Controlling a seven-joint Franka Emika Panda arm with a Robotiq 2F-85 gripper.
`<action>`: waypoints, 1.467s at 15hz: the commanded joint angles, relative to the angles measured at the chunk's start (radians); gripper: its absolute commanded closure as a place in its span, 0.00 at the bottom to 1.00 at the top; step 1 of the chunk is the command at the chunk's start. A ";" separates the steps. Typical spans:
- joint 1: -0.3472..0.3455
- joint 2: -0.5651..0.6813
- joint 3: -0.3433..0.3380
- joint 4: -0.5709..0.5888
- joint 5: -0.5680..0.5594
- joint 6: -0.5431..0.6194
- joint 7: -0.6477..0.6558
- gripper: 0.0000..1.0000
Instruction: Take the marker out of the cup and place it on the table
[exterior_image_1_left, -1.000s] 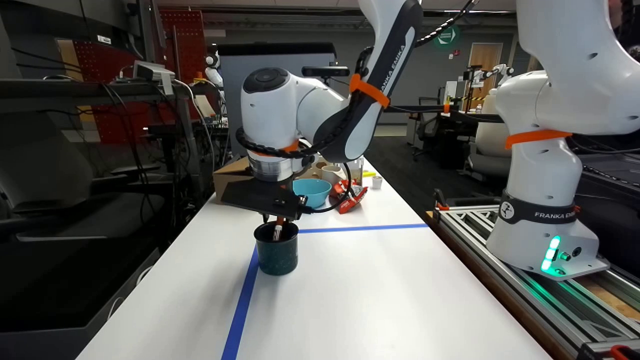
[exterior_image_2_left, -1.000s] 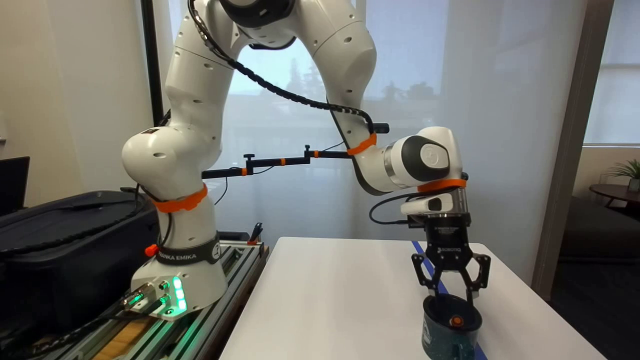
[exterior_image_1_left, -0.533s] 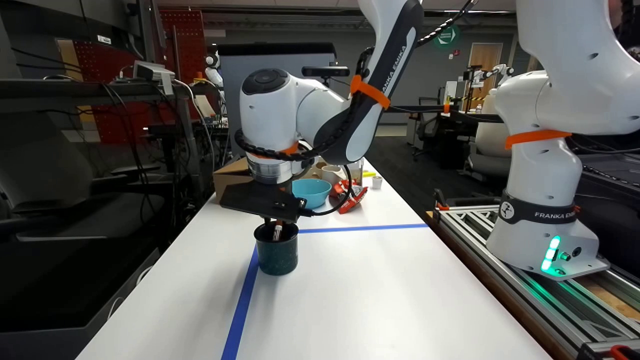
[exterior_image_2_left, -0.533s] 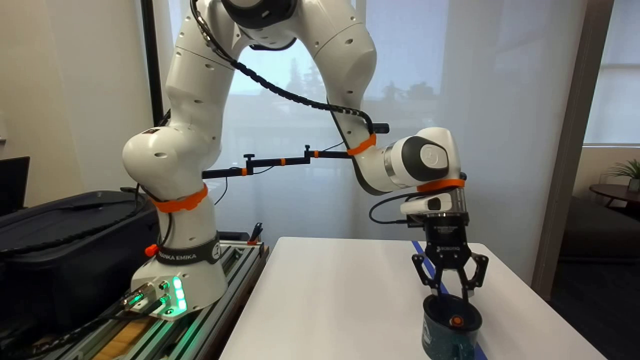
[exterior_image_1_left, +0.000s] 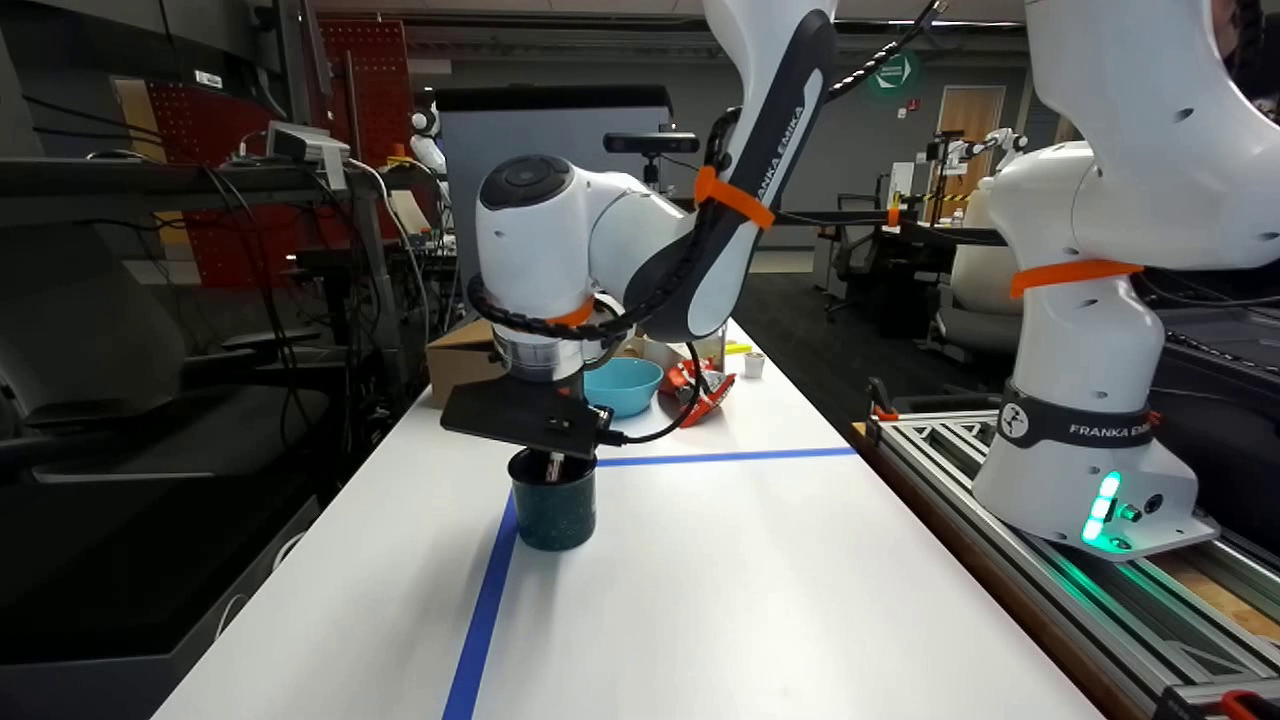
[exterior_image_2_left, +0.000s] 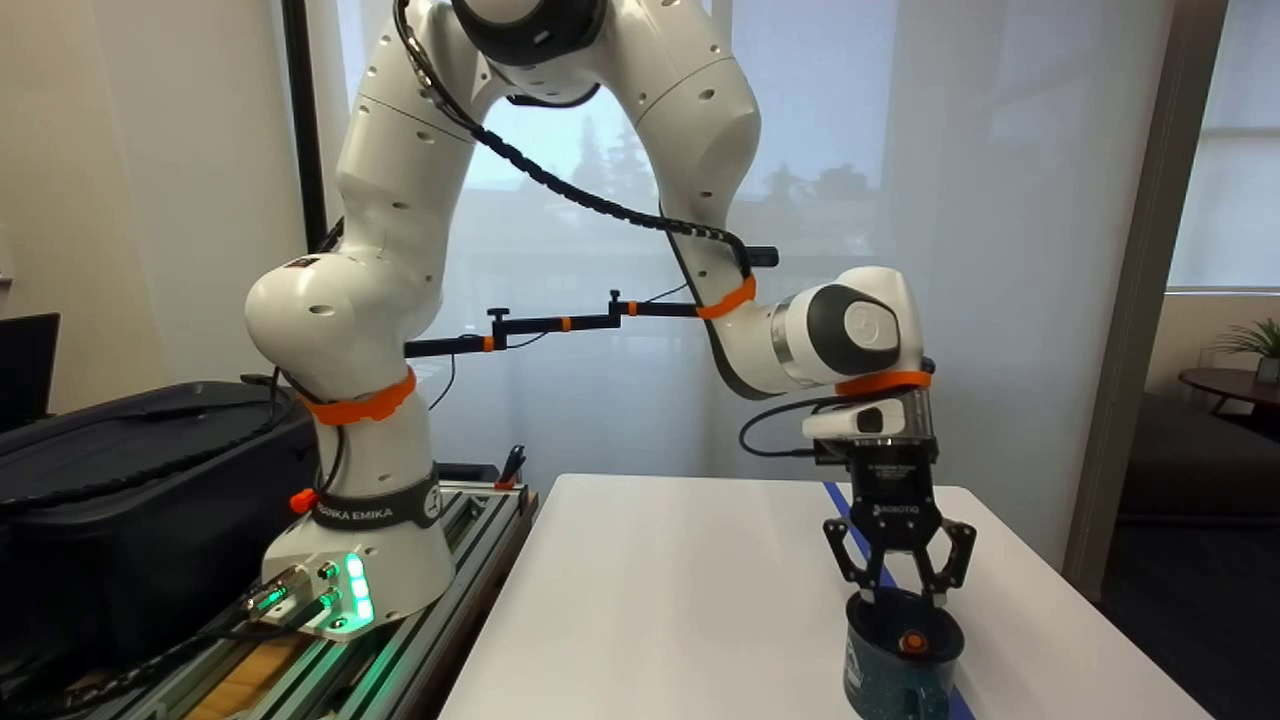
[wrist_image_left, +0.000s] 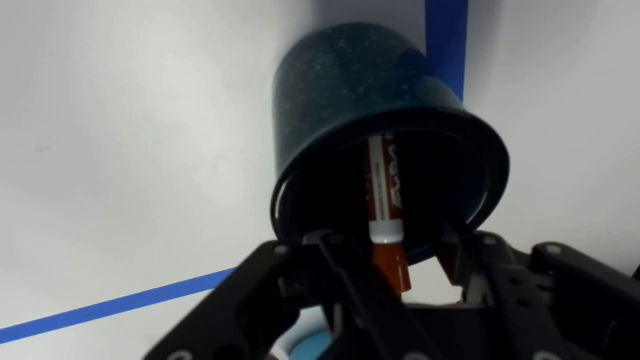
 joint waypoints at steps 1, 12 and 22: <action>0.017 0.035 -0.016 0.038 -0.016 -0.008 0.033 0.57; 0.035 0.062 -0.020 0.070 -0.010 -0.016 0.025 0.96; 0.046 -0.175 -0.003 -0.078 -0.038 -0.023 0.038 0.95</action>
